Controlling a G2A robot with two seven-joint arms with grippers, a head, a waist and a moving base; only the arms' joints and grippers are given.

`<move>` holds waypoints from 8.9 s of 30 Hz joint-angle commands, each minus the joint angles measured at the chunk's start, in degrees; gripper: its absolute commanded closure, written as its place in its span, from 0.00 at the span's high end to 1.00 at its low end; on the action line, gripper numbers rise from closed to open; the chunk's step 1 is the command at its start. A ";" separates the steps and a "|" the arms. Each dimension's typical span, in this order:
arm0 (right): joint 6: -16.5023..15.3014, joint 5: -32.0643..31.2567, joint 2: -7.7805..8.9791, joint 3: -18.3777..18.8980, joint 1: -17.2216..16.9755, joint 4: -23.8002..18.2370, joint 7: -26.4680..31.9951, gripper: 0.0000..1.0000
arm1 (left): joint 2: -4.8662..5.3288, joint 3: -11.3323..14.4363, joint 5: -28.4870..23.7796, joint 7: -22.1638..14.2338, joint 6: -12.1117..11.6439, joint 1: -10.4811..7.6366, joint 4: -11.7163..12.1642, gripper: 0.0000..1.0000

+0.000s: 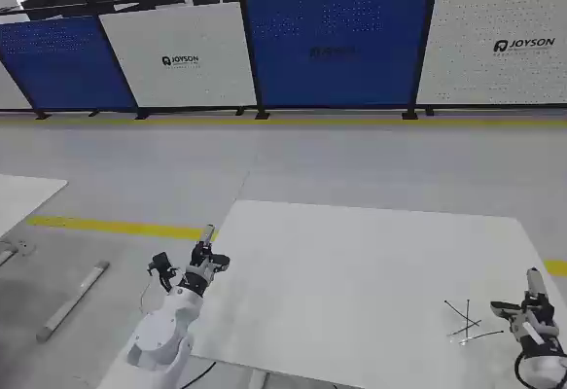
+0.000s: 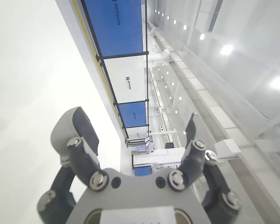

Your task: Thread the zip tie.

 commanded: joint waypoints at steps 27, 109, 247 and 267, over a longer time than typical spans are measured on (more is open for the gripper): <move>-3.91 -4.84 1.72 7.59 -0.81 1.91 22.04 1.00 | 0.00 0.00 0.00 0.00 0.00 0.00 0.00 1.00; -18.39 -13.70 5.84 15.37 6.50 21.29 57.81 1.00 | 0.00 0.00 0.00 0.00 0.00 0.00 0.00 1.00; -13.75 -1.45 4.66 3.03 -8.40 -3.10 29.78 0.00 | 0.00 0.00 0.00 0.00 0.00 0.00 0.00 1.00; -13.55 -7.56 3.00 -5.47 -4.96 -4.90 15.68 0.00 | 0.00 0.00 0.00 0.00 0.00 0.00 0.00 1.00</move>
